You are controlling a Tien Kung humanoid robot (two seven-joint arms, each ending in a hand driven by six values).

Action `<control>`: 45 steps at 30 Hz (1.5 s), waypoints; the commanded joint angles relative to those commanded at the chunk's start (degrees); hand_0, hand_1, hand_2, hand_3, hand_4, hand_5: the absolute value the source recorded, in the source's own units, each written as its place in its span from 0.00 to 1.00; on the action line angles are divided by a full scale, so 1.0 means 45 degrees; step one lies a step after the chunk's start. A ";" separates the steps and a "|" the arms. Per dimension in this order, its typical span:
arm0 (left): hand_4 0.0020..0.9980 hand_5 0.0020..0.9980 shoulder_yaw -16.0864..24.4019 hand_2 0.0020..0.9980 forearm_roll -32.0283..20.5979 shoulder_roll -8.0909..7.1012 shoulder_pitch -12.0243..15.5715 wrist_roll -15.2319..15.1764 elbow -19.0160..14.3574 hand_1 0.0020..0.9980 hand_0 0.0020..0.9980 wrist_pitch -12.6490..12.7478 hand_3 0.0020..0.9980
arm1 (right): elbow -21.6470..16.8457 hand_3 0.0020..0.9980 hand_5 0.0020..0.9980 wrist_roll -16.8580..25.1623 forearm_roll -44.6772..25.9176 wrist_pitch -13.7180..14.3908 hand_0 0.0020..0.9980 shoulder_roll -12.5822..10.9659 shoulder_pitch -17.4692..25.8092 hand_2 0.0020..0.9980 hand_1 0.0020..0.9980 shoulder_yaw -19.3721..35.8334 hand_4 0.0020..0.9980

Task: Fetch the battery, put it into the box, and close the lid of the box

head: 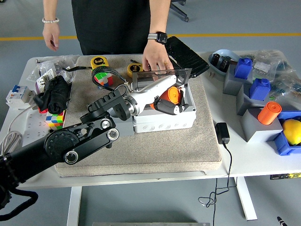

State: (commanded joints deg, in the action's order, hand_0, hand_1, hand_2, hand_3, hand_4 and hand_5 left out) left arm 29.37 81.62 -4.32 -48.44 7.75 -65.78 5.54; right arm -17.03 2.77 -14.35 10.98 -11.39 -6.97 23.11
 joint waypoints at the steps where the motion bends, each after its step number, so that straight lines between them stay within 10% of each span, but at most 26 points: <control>1: 0.37 0.00 -0.0091 0.11 0.0079 0.0110 -0.0148 0.0099 0.0146 0.05 0.12 -0.0025 0.16 | -0.0008 0.58 0.60 0.0007 0.0013 0.0005 0.72 -0.0007 0.0005 0.64 0.65 0.0015 0.99; 8: 0.43 0.00 -0.0647 0.11 0.0460 0.0835 -0.1037 0.0556 0.1256 0.03 0.11 0.0003 0.17 | -0.0041 0.58 0.60 0.0036 0.0084 0.0019 0.72 -0.0031 0.0036 0.64 0.65 0.0050 0.99; 9: 0.74 0.00 -0.0699 0.11 0.0453 0.0926 -0.1119 0.0608 0.1417 0.01 0.09 0.0026 0.24 | -0.0047 0.58 0.60 0.0042 0.0095 0.0021 0.72 -0.0034 0.0038 0.64 0.65 0.0051 0.98; 26: 0.88 0.12 -0.0970 0.15 0.0577 0.0960 -0.1730 0.1332 0.2834 0.07 0.09 -0.0472 0.32 | -0.0170 0.58 0.60 0.0119 0.0398 0.0096 0.72 -0.0048 0.0025 0.64 0.65 0.0291 0.98; 27: 0.97 0.21 -0.0988 0.29 0.0556 0.0960 -0.1717 0.1310 0.2823 0.19 0.16 -0.0482 0.36 | -0.0172 0.58 0.60 0.0121 0.0404 0.0096 0.72 -0.0046 0.0026 0.64 0.65 0.0293 0.98; 32: 0.97 0.21 -0.1016 0.29 0.0475 0.0960 -0.1662 0.1206 0.2793 0.19 0.16 -0.0581 0.36 | -0.0204 0.58 0.60 0.0142 0.0491 0.0119 0.72 -0.0041 0.0016 0.64 0.65 0.0365 0.98; 33: 1.00 0.40 -0.1003 0.41 0.0488 0.0960 -0.1650 0.1184 0.2778 0.42 0.25 -0.0604 0.46 | -0.0223 0.58 0.60 0.0153 0.0539 0.0129 0.72 -0.0044 0.0017 0.64 0.65 0.0406 0.98; 45: 1.00 0.47 -0.0908 0.43 0.0492 0.0960 -0.1675 0.1155 0.2801 0.45 0.25 -0.0637 0.48 | -0.0255 0.58 0.60 0.0164 0.0629 0.0149 0.72 -0.0041 -0.0001 0.64 0.65 0.0482 0.98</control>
State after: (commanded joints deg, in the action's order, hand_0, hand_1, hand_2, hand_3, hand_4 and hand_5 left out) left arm 25.29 83.84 0.00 -55.97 12.95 -53.17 2.68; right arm -18.18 3.51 -11.52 11.65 -11.58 -6.97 25.28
